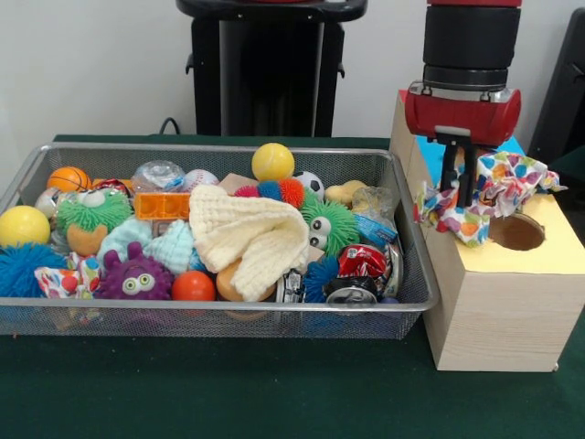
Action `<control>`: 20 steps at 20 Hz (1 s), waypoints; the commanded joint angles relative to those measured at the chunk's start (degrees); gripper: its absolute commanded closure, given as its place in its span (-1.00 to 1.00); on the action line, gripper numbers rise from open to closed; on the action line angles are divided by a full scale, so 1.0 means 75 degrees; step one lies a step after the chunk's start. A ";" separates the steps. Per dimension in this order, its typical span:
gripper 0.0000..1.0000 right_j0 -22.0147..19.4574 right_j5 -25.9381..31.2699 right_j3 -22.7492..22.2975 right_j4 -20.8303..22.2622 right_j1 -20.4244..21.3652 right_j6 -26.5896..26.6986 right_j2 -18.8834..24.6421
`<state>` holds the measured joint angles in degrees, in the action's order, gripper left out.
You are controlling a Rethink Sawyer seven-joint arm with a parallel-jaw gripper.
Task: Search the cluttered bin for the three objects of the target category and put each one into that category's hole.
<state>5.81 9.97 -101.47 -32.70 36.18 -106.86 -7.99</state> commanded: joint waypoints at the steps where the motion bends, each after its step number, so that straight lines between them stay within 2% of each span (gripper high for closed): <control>1: 1.00 0.0026 -0.0304 0.0174 -0.0335 -0.0323 -0.1934 -0.0020; 5: 1.00 0.0010 -0.0236 0.0173 -0.0375 -0.0322 -0.1961 0.0026; 8: 1.00 0.0102 0.0032 0.0296 -0.0378 -0.0294 -0.1950 -0.0158; 15: 1.00 0.0388 0.1383 0.0744 -0.0287 0.0015 -0.2125 -0.0835; 20: 1.00 0.0523 0.2075 0.1011 -0.0188 0.0155 -0.2261 -0.1180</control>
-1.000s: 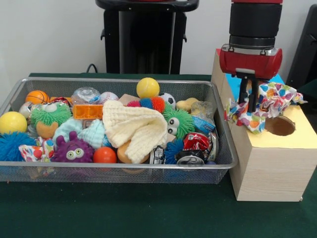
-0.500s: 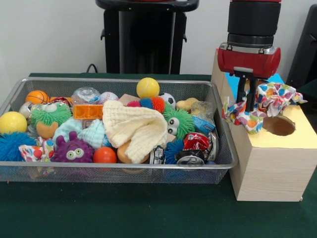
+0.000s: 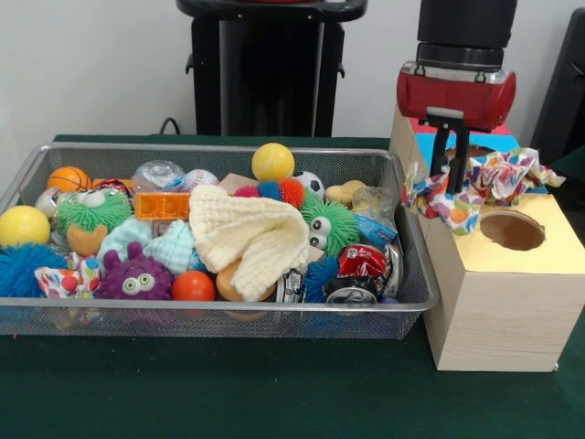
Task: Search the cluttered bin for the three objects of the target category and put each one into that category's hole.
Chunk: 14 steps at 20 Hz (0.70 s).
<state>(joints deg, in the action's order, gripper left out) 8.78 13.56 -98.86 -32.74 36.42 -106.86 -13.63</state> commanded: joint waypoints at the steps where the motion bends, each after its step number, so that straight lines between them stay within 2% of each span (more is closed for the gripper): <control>1: 1.00 0.0142 0.1747 0.0726 -0.0171 0.0144 -0.2298 -0.0488; 10: 1.00 0.0142 0.2325 0.1053 -0.0150 0.0146 -0.2360 -0.0692; 14: 1.00 0.0047 0.2697 0.1117 -0.0068 0.0184 -0.2154 -0.0627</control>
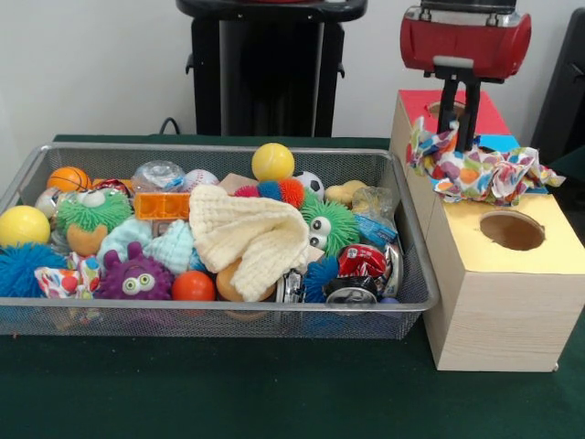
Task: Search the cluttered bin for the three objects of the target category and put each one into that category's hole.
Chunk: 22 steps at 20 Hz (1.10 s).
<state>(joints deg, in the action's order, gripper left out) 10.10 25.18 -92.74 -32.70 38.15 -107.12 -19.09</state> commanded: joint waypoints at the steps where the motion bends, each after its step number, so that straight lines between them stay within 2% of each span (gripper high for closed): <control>1: 1.00 -0.0150 0.1122 0.0249 -0.0067 -0.0032 -0.2043 0.0155; 4: 1.00 -0.0260 0.0855 -0.0052 -0.0109 0.0038 -0.1736 0.0461; 8: 1.00 -0.0249 0.0700 -0.0112 0.0314 0.0110 -0.1124 0.0438; 10: 1.00 -0.0343 0.0342 -0.0408 0.0270 0.0325 -0.0913 0.0668; 11: 1.00 -0.0491 0.0112 -0.0668 0.0285 0.0561 -0.0543 0.0964; 14: 1.00 -0.0553 0.0134 -0.0870 0.0261 0.0756 -0.0478 0.1145; 15: 1.00 -0.0524 0.0160 -0.0819 0.0471 0.0710 -0.0298 0.1161; 17: 1.00 -0.0454 0.0278 -0.0760 0.0446 0.0586 -0.0555 0.1153; 20: 1.00 -0.0370 0.0411 -0.0516 0.0932 0.0370 -0.0288 0.1092; 22: 1.00 -0.0377 0.0155 -0.0559 0.0929 0.0316 -0.0471 0.1167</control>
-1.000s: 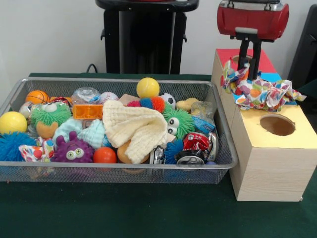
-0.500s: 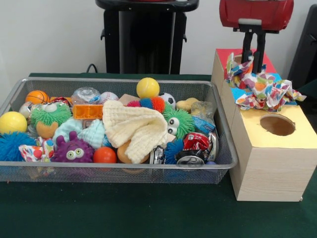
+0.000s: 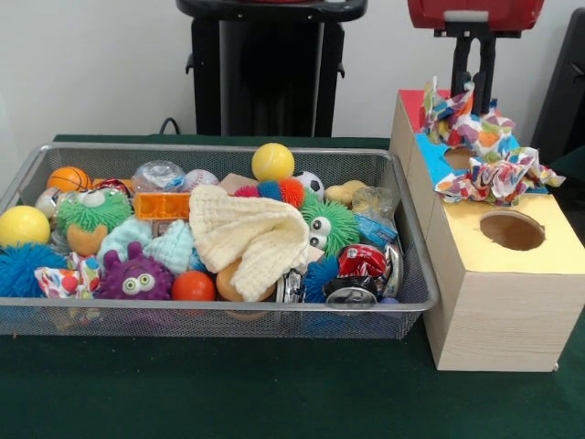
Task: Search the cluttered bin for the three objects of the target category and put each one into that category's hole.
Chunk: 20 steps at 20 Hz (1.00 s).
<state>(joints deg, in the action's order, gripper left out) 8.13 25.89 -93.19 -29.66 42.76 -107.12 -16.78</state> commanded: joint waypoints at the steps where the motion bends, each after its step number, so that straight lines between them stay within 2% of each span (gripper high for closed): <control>1: 1.00 -0.0140 -0.0035 -0.0535 0.0516 -0.0309 -0.0523 0.0928; 5: 1.00 -0.0346 -0.0586 -0.0895 0.0386 -0.0274 -0.0699 0.1397; 13: 1.00 -0.0512 -0.1220 -0.1206 0.0435 -0.0293 -0.0918 0.1915; 20: 1.00 -0.0521 -0.1071 -0.1225 0.0462 -0.0294 -0.0961 0.1990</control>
<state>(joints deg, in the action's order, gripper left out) 5.98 18.10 -97.07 -27.98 42.67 -107.12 -7.39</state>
